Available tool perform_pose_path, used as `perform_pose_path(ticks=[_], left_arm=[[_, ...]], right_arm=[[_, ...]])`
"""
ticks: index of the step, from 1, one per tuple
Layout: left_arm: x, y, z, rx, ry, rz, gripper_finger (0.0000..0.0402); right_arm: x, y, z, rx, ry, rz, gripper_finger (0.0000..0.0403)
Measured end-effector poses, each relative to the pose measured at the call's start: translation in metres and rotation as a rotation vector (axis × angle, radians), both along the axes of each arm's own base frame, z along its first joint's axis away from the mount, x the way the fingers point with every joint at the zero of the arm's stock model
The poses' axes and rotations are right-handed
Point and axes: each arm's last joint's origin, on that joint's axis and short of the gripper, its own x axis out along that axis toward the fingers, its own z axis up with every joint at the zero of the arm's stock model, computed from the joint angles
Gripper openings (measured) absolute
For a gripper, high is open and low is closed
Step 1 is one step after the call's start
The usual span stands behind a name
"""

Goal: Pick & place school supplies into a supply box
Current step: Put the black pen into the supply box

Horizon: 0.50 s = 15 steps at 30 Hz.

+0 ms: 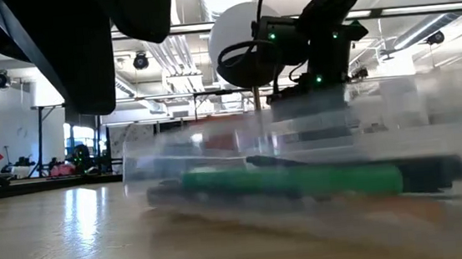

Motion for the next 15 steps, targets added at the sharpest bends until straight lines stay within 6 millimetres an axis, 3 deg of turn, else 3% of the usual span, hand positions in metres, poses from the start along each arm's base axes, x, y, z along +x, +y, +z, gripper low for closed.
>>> perform_pose_path(ticks=[15], left_arm=[[0.0,-0.0002,0.0004,0.0,-0.002,-0.002,0.0145]], right_arm=[[-0.0106,-0.0052,0.0047,-0.01,0.075,0.013,0.0103]])
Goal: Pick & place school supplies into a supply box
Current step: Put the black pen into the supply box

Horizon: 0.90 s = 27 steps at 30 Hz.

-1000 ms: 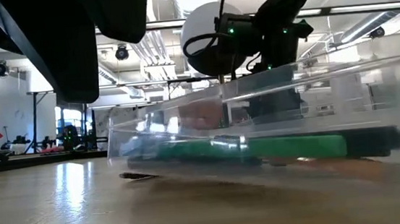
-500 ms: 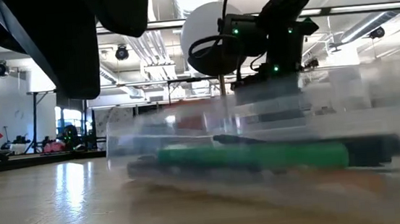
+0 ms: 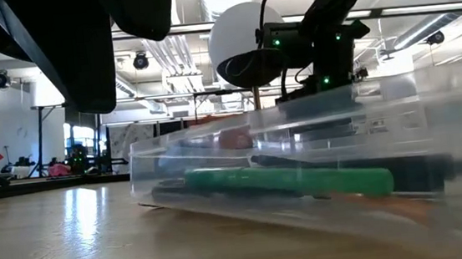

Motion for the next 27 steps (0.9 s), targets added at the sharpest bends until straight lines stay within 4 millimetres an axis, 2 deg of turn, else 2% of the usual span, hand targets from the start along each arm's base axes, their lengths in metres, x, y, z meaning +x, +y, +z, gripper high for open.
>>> perform_pose_path(ticks=[11,17,19,27], left_arm=[[0.0,0.0,0.0,0.0,-0.001,0.0,0.0145],[0.0,0.0,0.0,0.001,-0.002,0.001,0.0145],[0.0,0.0,0.0,0.002,-0.002,0.001,0.0145],[0.0,0.001,0.0,0.017,-0.014,0.009,0.0145]], right_arm=[[-0.008,-0.002,-0.005,-0.002,0.034,0.058,0.0022],[-0.015,-0.001,0.002,-0.004,0.035,0.094,0.0013],[-0.018,-0.001,0.011,0.0,0.009,0.093,0.0012],[-0.031,0.001,0.074,0.047,-0.272,0.038,0.001]])
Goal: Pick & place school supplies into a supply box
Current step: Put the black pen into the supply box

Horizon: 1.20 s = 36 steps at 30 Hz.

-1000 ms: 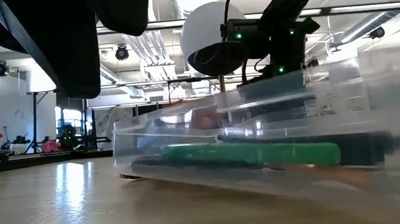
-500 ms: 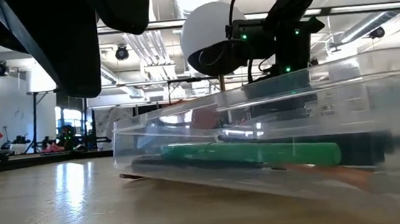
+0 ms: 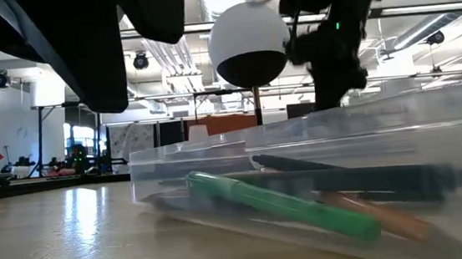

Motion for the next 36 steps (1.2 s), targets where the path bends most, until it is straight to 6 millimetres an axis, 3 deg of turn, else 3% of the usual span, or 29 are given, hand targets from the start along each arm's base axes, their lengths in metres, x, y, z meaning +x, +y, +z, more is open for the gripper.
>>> perform_pose_path(ticks=[8,16,25,36], left_arm=[[0.0,0.0,0.0,0.0,-0.003,-0.003,0.0145],[0.0,0.0,0.0,-0.002,-0.004,-0.001,0.0145],[0.001,-0.001,0.001,-0.008,-0.009,0.003,0.0145],[0.008,-0.004,0.005,-0.069,-0.086,0.031,0.0145]], right_arm=[[-0.019,0.0,0.04,-0.01,-0.164,-0.043,0.0006],[-0.032,0.002,0.067,0.031,-0.317,-0.066,0.0006],[-0.028,0.014,0.075,0.184,-0.431,-0.018,0.0008],[-0.019,0.032,0.081,0.241,-0.535,0.012,0.0008]])
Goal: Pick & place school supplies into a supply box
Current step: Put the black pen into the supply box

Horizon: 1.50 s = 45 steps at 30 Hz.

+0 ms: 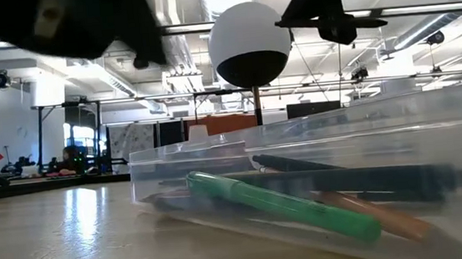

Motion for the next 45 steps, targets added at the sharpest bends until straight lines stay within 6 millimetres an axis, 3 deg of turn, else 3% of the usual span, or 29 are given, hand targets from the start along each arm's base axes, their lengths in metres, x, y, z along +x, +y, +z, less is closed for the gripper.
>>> perform_pose_path(ticks=[8,14,21,34,45], left_arm=[[0.033,0.009,0.021,-0.012,-0.374,0.155,0.0145],[0.047,0.026,0.027,0.04,-0.481,0.241,0.0145],[0.048,0.029,0.029,0.128,-0.531,0.323,0.0145],[0.055,0.043,0.045,0.317,-0.773,0.723,0.0145],[0.061,0.057,0.053,0.465,-0.842,0.827,0.0145]], right_arm=[[0.003,0.0,0.004,0.017,-0.046,-0.008,0.0008],[0.005,0.003,0.006,0.042,-0.083,0.008,0.0009],[0.005,0.004,0.006,0.035,-0.083,0.017,0.0009],[0.007,0.004,0.009,0.021,-0.116,0.032,0.0009],[0.009,0.004,0.012,0.041,-0.151,0.038,0.0009]])
